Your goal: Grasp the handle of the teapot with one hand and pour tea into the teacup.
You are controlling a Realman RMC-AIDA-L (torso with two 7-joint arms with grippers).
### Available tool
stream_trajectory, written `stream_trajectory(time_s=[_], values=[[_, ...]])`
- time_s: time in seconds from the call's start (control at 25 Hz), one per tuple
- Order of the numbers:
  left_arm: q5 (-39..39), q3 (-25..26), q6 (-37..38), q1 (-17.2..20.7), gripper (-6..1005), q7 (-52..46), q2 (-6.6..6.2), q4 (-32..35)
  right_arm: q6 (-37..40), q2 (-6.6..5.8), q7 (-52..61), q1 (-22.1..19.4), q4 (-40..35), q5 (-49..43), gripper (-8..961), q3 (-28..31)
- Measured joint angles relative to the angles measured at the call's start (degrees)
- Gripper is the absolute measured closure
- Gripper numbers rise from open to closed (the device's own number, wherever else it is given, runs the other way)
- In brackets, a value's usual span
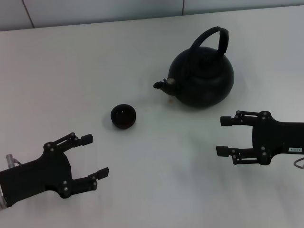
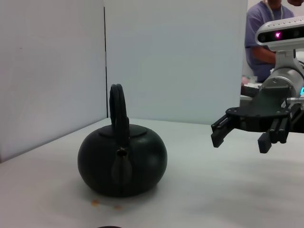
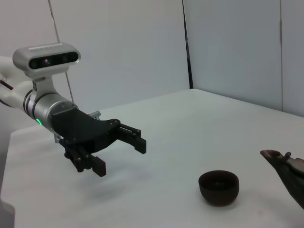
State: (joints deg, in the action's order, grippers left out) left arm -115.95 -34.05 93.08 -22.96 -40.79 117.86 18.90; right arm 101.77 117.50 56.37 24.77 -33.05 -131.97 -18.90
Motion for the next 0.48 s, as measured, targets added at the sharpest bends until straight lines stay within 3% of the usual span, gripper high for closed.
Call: stream_trajectory(time_s=[0.48], values=[[-0.1, 0.0, 0.3, 0.3, 140, 0.0, 0.0, 0.0, -0.4, 0.1, -0.1, 0.0, 0.2, 0.0, 179, 0.0]])
